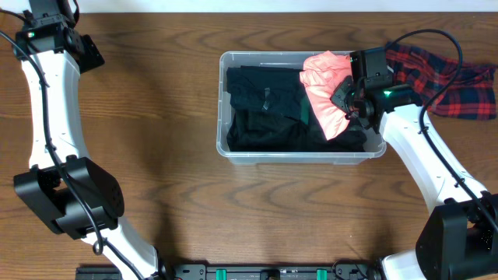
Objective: Pack container
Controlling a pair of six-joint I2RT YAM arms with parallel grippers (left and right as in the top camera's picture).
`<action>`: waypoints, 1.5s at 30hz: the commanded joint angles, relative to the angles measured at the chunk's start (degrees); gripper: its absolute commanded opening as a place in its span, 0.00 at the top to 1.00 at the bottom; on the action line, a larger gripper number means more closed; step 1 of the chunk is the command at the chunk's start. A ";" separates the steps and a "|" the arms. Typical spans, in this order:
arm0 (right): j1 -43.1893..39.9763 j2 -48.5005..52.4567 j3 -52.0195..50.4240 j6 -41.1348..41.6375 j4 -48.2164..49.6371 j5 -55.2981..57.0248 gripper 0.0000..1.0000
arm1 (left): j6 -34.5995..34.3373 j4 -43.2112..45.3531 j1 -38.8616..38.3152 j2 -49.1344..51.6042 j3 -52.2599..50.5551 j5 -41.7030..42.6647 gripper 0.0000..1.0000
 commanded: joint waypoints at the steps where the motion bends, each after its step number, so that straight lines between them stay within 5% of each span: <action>1: 0.66 0.42 -0.37 0.85 -0.98 0.96 0.99 | -0.07 -0.15 0.13 0.28 0.02 -0.72 0.02; 8: 0.66 0.42 -0.37 1.20 -2.45 0.90 0.95 | -0.07 -0.15 0.13 0.28 0.02 -0.72 0.02; 30: 0.52 0.02 -0.17 -33.53 -5.86 0.79 0.07 | -0.07 -0.15 0.13 0.28 0.02 -0.72 0.02; 40: 0.48 -3.34 5.46 -45.40 -4.81 0.81 0.03 | -0.07 -0.15 0.13 0.28 0.02 -0.72 0.02; 45: 0.55 -6.36 8.22 -48.35 -4.52 0.81 0.11 | -0.07 -0.15 0.13 0.28 0.02 -0.72 0.02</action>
